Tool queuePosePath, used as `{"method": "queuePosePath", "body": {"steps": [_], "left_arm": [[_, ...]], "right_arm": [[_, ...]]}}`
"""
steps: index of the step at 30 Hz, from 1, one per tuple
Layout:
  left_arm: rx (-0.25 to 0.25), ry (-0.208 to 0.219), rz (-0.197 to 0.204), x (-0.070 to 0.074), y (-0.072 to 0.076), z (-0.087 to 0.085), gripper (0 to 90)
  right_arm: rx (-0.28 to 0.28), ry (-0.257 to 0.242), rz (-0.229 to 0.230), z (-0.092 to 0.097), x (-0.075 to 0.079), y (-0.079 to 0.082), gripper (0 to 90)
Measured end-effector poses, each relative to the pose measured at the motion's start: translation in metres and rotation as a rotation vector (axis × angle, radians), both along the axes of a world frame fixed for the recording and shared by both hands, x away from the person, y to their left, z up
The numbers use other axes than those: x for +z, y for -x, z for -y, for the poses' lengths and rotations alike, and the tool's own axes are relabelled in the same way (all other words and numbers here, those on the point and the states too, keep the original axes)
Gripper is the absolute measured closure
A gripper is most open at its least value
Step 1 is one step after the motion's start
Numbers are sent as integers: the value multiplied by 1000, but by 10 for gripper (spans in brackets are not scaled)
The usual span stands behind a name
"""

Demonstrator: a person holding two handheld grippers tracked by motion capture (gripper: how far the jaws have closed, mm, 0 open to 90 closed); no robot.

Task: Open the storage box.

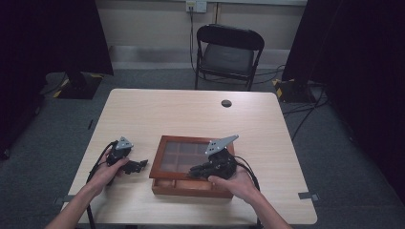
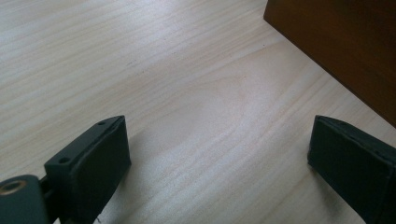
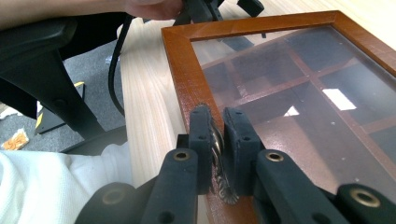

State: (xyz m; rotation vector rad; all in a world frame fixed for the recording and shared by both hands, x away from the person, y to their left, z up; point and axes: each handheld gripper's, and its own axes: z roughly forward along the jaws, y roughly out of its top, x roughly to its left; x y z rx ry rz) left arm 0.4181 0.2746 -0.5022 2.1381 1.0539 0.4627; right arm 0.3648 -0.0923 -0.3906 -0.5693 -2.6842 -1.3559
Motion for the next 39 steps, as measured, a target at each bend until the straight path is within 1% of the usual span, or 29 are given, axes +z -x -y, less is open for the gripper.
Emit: {"method": "queuePosePath", "body": {"steps": [10,16,18,20,24,27,39], "left_arm": [[3,0,-1,0,0,0,49],[1,-1,0,0,0,0,49],[3,0,-1,0,0,0,49],[3,-1,0,0,0,0,49],[1,1,0,0,0,0,49],[2,-3,0,0,0,0,49],[-1,1,-1,0,0,0,48]], "right_arm": [[3,6,-1,0,8,-3,827],[-6,14,-8,-1,11,-4,826],[-4,8,1,-1,13,-5,826],[-13,5,-1,-1,17,-6,826],[-12,11,0,-1,20,-7,826],[-17,4,2,-1,23,-9,826],[-20,8,10,-1,32,-12,827]]}}
